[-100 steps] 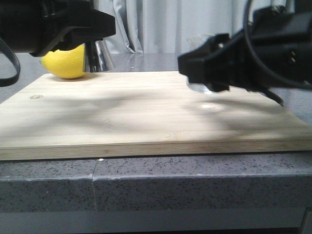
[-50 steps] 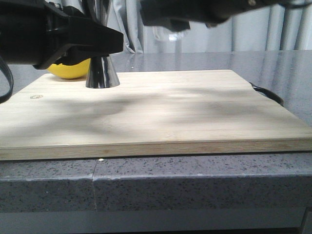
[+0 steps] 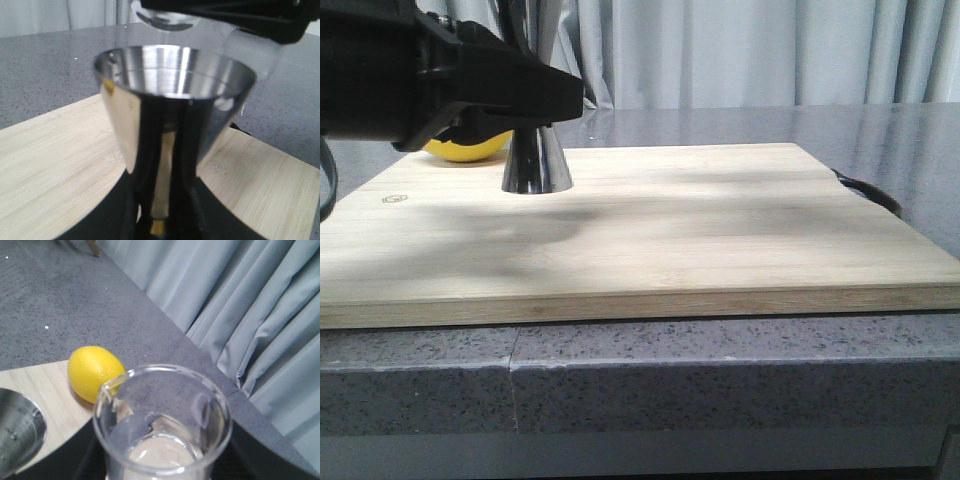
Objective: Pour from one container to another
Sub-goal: 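Carry the beaker over the jigger and tilt it to pour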
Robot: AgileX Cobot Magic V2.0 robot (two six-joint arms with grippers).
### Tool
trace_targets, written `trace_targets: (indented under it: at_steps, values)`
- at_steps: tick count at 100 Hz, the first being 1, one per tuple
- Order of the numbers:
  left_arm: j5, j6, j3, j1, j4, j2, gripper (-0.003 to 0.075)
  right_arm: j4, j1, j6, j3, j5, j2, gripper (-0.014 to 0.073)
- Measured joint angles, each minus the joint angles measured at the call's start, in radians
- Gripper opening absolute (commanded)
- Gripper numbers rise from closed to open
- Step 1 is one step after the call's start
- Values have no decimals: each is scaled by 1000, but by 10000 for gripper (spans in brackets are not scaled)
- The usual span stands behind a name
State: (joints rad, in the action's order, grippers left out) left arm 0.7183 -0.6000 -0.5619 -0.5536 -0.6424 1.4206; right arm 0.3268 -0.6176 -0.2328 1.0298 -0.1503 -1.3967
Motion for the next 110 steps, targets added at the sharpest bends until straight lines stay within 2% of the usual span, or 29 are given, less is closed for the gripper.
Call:
trace_targets:
  at_steps: [44,110]
  values:
    - [0,-2,0,0,-1,0,-19,185,0,0,26,26,0,197]
    - [0,-21,0,0,-46,0,-19,330,-22,-5,26,3,0,197]
